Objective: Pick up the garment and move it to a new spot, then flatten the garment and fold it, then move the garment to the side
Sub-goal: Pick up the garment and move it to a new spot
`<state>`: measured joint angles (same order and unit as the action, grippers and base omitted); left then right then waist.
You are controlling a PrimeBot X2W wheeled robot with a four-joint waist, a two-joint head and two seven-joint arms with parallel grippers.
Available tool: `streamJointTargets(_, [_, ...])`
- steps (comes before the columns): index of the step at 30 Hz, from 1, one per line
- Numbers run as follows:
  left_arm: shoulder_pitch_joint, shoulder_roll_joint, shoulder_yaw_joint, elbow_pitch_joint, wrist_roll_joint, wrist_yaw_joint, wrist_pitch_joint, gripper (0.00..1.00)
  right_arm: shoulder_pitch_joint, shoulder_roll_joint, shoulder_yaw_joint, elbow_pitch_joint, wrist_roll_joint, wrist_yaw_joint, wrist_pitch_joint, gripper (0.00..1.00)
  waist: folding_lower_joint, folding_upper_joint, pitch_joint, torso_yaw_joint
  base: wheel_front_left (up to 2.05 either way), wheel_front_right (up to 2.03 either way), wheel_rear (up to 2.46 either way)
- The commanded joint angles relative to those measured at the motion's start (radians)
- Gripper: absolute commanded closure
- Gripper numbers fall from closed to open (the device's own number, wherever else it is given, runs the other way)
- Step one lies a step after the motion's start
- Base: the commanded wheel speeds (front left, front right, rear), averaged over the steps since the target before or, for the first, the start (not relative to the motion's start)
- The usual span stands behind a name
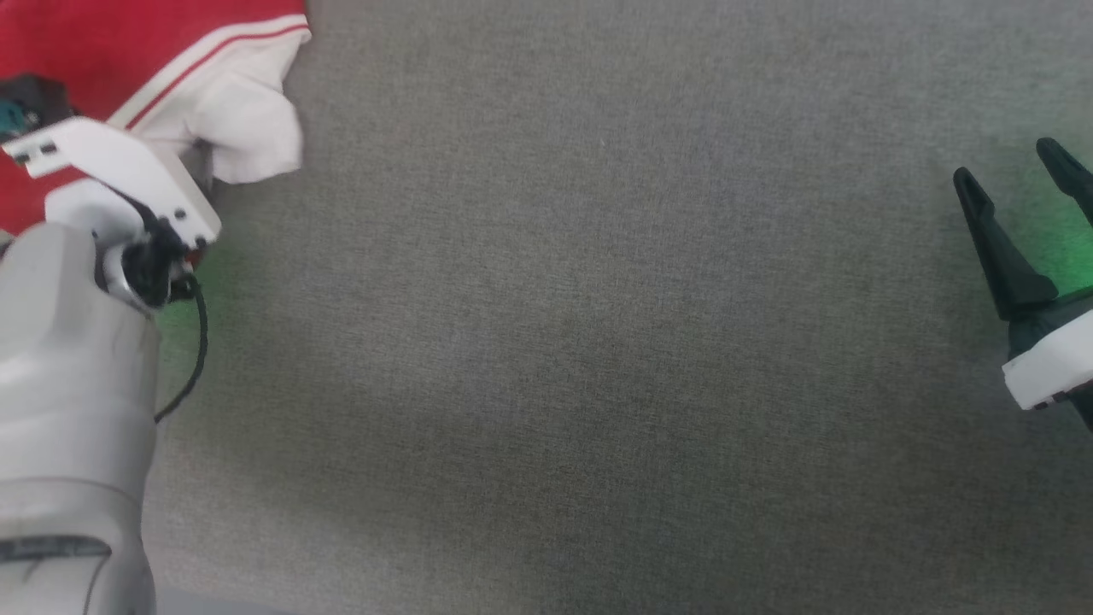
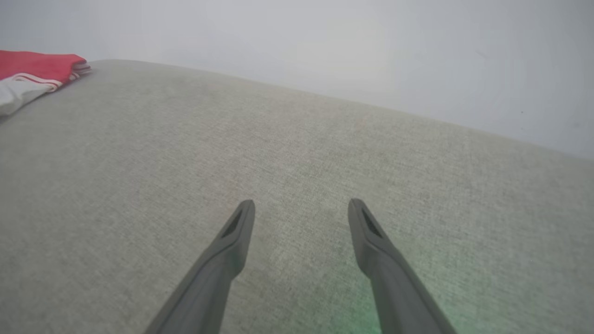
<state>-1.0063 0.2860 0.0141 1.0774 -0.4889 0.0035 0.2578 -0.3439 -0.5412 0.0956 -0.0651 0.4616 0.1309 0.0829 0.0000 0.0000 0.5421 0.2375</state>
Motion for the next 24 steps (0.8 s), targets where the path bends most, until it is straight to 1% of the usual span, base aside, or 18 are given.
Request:
streamJointTargets(1, [0.013,-0.041,-0.009,0.042,-0.006,-0.010,0.027,0.00,-0.010,-0.008,-0.002,-0.011,0.004,0.000,0.006,0.00,0.0000,0.0000,0.025,0.000,0.00,0.00,0.00])
streamJointTargets(5, [-0.017,-0.064,-0.031,0.110,0.000,-0.009,0.072,0.00,-0.015,-0.015,-0.009,-0.027,0.001,0.000,0.016,0.00,0.0000,0.0000,0.043,0.003,0.00,0.00,0.00])
streamJointTargets(7, [-0.025,-0.071,-0.034,0.130,0.002,0.003,0.053,0.00,-0.016,-0.018,-0.010,-0.034,0.001,0.000,0.020,0.00,0.0000,0.0000,0.048,0.002,0.00,0.00,0.00])
streamJointTargets(9, [-0.033,-0.075,-0.029,0.142,-0.004,0.005,0.024,0.00,-0.023,-0.020,-0.010,-0.038,0.000,0.000,0.023,0.00,0.0000,0.0000,0.051,0.001,0.00,0.00,0.00])
streamJointTargets(10, [-0.037,-0.074,-0.033,0.139,0.001,0.004,-0.006,0.77,-0.026,-0.021,-0.011,-0.039,-0.001,0.000,0.022,0.00,0.0000,0.0000,0.051,0.002,0.00,0.00,0.00])
streamJointTargets(11, [-0.040,-0.073,-0.029,0.140,-0.003,-0.001,-0.027,1.00,-0.027,-0.021,-0.013,-0.038,-0.001,0.000,0.021,0.00,0.0000,0.0000,0.049,0.002,0.00,0.00,0.00])
streamJointTargets(13, [-0.056,-0.057,-0.025,0.137,-0.004,-0.005,-0.069,1.00,-0.024,-0.016,-0.019,-0.031,-0.003,0.000,0.014,0.00,0.0000,0.0000,0.036,0.004,0.00,0.00,0.00])
streamJointTargets(19, [-0.101,0.026,-0.040,0.100,0.023,-0.041,-0.193,1.00,0.005,0.009,-0.025,0.004,-0.005,0.000,-0.011,0.00,0.0000,0.0000,-0.046,0.014,0.00,0.00,0.00])
streamJointTargets(24, [-0.128,0.078,-0.080,0.063,0.063,-0.061,-0.236,1.00,0.026,0.042,-0.026,0.041,-0.006,0.000,-0.034,0.00,0.0000,0.0000,-0.141,0.024,0.00,0.00,0.00])
